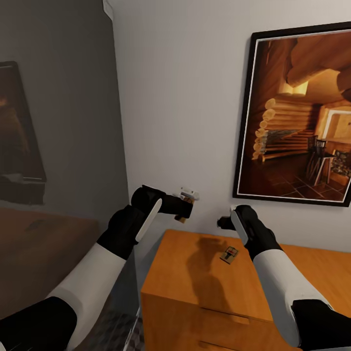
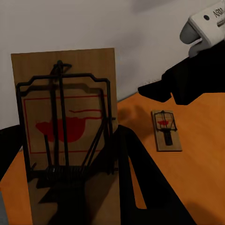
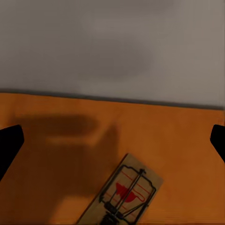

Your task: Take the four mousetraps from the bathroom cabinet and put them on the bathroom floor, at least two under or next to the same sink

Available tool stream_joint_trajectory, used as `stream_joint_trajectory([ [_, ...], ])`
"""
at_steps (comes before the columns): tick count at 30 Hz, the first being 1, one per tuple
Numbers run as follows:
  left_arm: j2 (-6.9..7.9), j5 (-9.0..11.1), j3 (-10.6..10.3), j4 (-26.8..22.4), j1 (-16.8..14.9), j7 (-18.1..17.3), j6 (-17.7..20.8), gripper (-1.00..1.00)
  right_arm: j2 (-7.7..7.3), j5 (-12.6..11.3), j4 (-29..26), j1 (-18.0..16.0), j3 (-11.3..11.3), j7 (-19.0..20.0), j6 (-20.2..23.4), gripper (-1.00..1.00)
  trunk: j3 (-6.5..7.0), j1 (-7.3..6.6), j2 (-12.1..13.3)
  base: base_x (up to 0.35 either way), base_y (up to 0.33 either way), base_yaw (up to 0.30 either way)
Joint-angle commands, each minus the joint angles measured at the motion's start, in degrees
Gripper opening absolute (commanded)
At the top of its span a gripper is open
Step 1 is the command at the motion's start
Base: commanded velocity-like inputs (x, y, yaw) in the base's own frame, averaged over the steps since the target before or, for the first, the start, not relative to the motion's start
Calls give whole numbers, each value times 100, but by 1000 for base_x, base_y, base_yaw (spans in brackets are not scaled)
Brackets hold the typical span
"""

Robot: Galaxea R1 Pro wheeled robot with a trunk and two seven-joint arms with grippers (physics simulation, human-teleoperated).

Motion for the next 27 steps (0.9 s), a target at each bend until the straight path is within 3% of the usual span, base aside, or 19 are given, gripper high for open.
stream_joint_trajectory([
  [1,0,35,-1,2,-6,16,33,-100,6,-64,7,-4,7,-54,97,100,-8,0,-5,2,0,0],
  [4,0,29,2,12,-6,20,33,-100,13,-67,23,-4,-7,-51,380,100,-8,0,-5,0,0,0],
  [7,0,21,0,24,-6,23,33,-100,12,-65,29,-4,-158,-47,614,100,-8,0,-5,0,0,0],
  [14,0,15,4,102,-6,25,33,-100,-37,-9,9,-4,-984,-55,614,100,-8,0,-5,0,0,0],
  [27,0,15,-2,260,-6,25,33,-100,-48,2,13,-4,-1091,-62,614,100,-8,0,-5,0,0,0],
])
